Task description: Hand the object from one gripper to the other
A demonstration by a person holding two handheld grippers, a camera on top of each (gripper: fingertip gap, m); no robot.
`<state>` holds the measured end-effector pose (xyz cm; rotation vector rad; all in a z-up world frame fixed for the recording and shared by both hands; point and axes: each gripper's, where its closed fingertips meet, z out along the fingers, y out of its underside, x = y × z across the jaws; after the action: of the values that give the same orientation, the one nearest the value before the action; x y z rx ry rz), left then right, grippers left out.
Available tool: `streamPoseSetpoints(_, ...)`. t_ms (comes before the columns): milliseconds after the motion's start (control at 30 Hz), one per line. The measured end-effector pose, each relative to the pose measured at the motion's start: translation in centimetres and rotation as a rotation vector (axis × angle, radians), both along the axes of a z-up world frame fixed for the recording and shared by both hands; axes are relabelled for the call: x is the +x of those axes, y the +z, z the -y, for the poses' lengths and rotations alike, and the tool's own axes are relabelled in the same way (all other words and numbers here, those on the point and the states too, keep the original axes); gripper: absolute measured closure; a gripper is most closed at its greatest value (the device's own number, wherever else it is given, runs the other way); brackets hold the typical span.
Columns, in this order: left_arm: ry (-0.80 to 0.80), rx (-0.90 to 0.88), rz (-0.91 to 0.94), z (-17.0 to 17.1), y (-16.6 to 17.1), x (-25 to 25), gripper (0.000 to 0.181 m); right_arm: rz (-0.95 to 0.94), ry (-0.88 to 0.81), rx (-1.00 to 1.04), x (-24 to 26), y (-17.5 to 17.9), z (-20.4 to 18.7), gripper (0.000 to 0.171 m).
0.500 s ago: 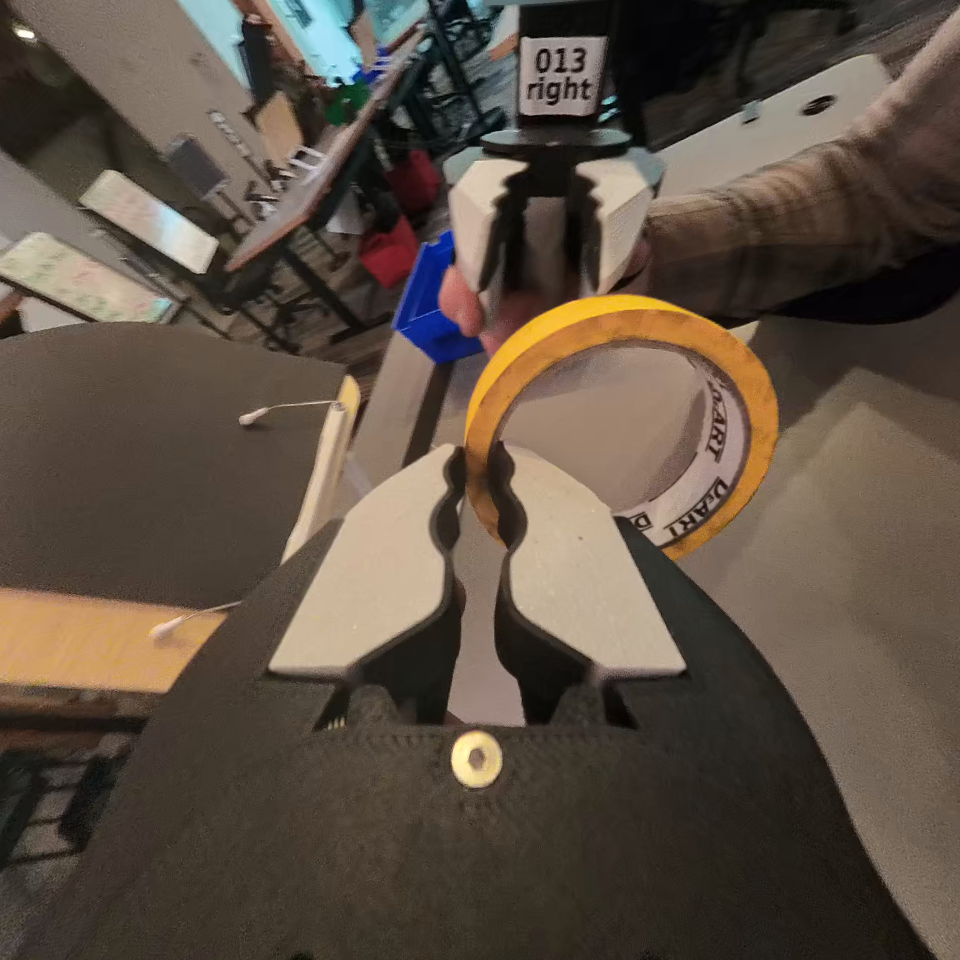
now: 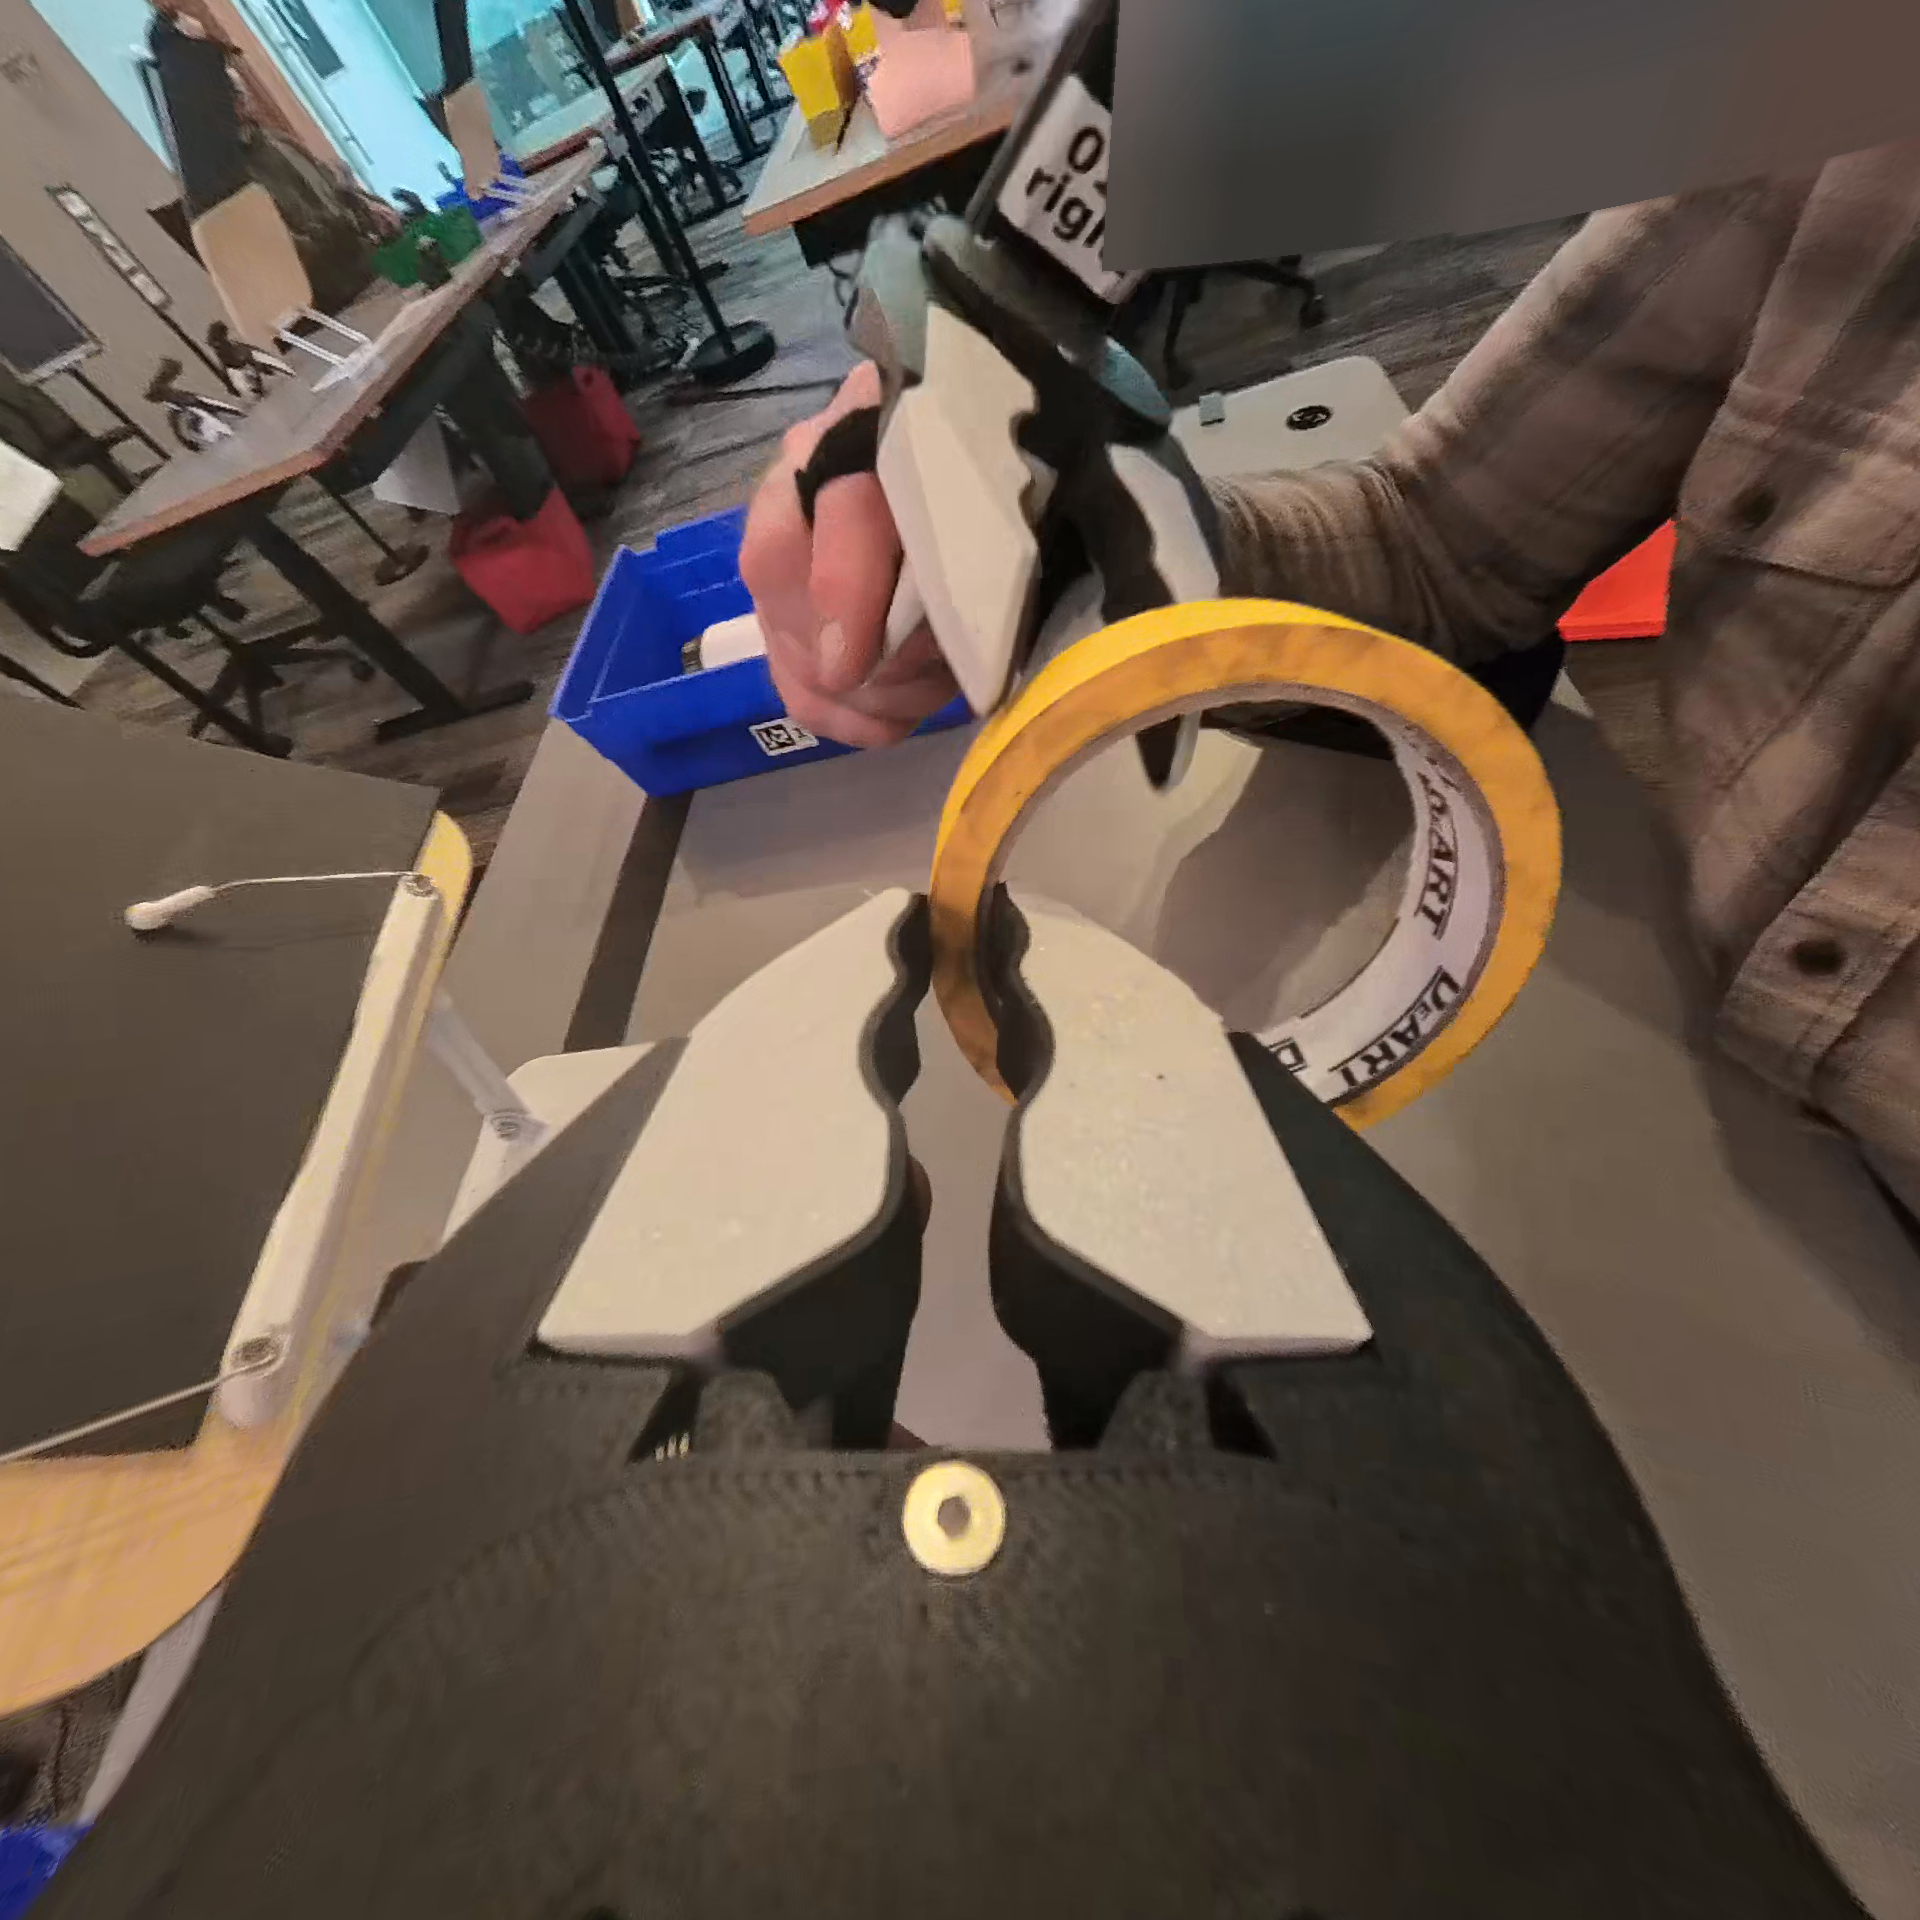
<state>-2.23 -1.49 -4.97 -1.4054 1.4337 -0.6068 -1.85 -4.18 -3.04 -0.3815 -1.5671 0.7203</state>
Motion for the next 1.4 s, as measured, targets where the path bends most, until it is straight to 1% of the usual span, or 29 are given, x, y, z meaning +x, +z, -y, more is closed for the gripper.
streamPoseSetpoints(100,-0.032,-0.043,-0.010,0.1,-0.9,0.7,0.171,-0.048,-0.058,0.059,-1.0,0.0,0.0,0.150)
streamPoseSetpoints(167,-0.030,-0.064,0.029,-0.1,-0.8,0.7,0.172,-0.087,-0.101,0.055,-1.3,0.5,-0.6,0.159)
streamPoseSetpoints(233,-0.021,-0.078,0.030,-0.3,-1.3,0.9,0.171,-0.086,-0.143,0.051,-1.6,0.5,-1.2,0.164)
streamPoseSetpoints(267,0.006,-0.074,0.043,-0.7,-1.3,0.8,0.170,-0.089,-0.163,0.039,-1.6,0.5,-1.7,0.164)
streamPoseSetpoints(333,0.076,-0.037,0.085,-1.7,-0.5,0.1,0.163,-0.121,-0.222,-0.002,-1.6,1.1,-3.1,0.164)
streamPoseSetpoints(433,0.228,0.016,0.202,-2.9,1.8,-1.9,0.150,-0.181,-0.362,-0.017,-1.2,1.9,-6.0,0.164)
streamPoseSetpoints(500,0.333,0.058,0.292,-3.3,3.4,-3.4,0.141,-0.216,-0.486,0.017,-0.9,2.1,-8.1,0.164)
streamPoseSetpoints(567,0.358,0.054,0.362,-2.5,4.3,-3.7,0.132,-0.254,-0.628,0.113,-0.5,2.3,-9.7,0.164)
streamPoseSetpoints(600,0.389,0.053,0.354,-2.4,4.1,-3.6,0.126,-0.269,-0.679,0.164,-0.5,2.3,-10.1,0.164)
streamPoseSetpoints(667,0.465,0.089,0.300,-2.8,3.4,-3.2,0.122,-0.318,-0.768,0.263,-0.5,2.5,-10.4,0.166)
streamPoseSetpoints(700,0.474,0.097,0.282,-2.8,3.1,-2.6,0.119,-0.328,-0.790,0.310,-0.7,2.5,-10.2,0.166)
streamPoseSetpoints(800,0.518,0.129,0.212,-3.3,2.0,-1.3,0.125,-0.369,-0.837,0.396,-1.0,2.4,-9.5,0.164)
streamPoseSetpoints(833,0.525,0.160,0.186,-3.4,1.8,-0.9,0.130,-0.374,-0.850,0.412,-1.2,2.4,-9.4,0.164)
streamPoseSetpoints(933,0.553,0.240,0.101,-3.8,1.2,-0.5,0.151,-0.395,-0.870,0.462,-1.4,2.3,-8.9,0.165)
streamPoseSetpoints(1000,0.577,0.263,0.079,-4.0,1.1,-0.7,0.151,-0.392,-0.864,0.465,-1.5,2.3,-9.0,0.165)
streamPoseSetpoints(1100,0.569,0.301,0.008,-4.2,0.8,-1.3,0.153,-0.351,-0.777,0.457,-1.7,1.9,-8.5,0.159)
streamPoseSetpoints(1167,0.539,0.349,-0.108,-4.1,0.3,-1.8,0.153,-0.269,-0.668,0.444,-2.1,1.0,-7.6,0.148)
streamPoseSetpoints(1233,0.505,0.424,-0.267,-4.0,-0.4,-2.5,0.153,-0.147,-0.571,0.418,-2.3,-0.4,-7.1,0.131)
streamPoseSetpoints(1267,0.492,0.455,-0.359,-4.0,-0.8,-2.9,0.153,-0.071,-0.511,0.405,-2.3,-1.3,-6.7,0.129)
streamPoseSetpoints(1333,0.411,0.503,-0.462,-3.3,-1.4,-2.8,0.153,0.040,-0.463,0.359,-1.9,-2.5,-6.7,0.116)
streamPoseSetpoints(1400,0.354,0.566,-0.577,-2.9,-1.8,-2.8,0.153,0.126,-0.414,0.331,-1.4,-3.4,-6.2,0.115)
